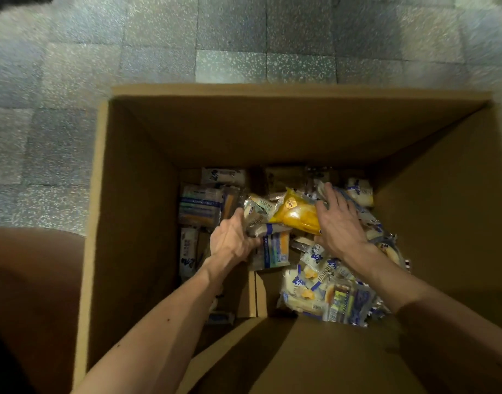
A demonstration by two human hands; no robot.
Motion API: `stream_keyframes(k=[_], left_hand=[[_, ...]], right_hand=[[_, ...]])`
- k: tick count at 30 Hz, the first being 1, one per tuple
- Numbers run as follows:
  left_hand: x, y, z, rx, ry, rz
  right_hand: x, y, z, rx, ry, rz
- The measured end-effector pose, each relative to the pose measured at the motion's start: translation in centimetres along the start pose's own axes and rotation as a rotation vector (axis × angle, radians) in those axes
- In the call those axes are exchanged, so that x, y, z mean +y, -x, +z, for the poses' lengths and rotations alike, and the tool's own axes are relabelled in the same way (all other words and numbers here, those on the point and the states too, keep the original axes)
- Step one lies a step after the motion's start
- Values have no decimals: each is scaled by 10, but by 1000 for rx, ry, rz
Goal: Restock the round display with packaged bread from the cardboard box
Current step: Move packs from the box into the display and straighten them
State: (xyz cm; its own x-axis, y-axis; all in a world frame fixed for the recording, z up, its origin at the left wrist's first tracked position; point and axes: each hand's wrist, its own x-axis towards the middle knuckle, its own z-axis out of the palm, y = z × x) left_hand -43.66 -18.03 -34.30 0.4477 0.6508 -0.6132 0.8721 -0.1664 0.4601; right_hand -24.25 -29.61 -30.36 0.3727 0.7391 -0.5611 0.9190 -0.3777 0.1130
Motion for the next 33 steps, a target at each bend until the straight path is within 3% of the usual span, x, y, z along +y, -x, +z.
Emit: stream_keyframes(k=[6, 10, 15, 21, 26, 33], left_hand=[[21, 50, -104, 91, -266, 96], [33, 108, -179, 240, -360, 180], [22, 205, -278, 458, -292, 221], [-70, 392, -353, 797, -51, 185], [-188, 569, -324, 1038, 225, -67], [-288, 750, -138, 1415, 966, -375]], right_hand=[[-17, 20, -82, 47, 163, -134], [-36, 45, -160, 167, 235, -209], [-82, 98, -258, 338, 161, -339], [-207, 195, -335, 464, 60, -657], [-343, 290, -330, 492, -25, -1045], [-494, 432, -242, 64, -205, -1486]])
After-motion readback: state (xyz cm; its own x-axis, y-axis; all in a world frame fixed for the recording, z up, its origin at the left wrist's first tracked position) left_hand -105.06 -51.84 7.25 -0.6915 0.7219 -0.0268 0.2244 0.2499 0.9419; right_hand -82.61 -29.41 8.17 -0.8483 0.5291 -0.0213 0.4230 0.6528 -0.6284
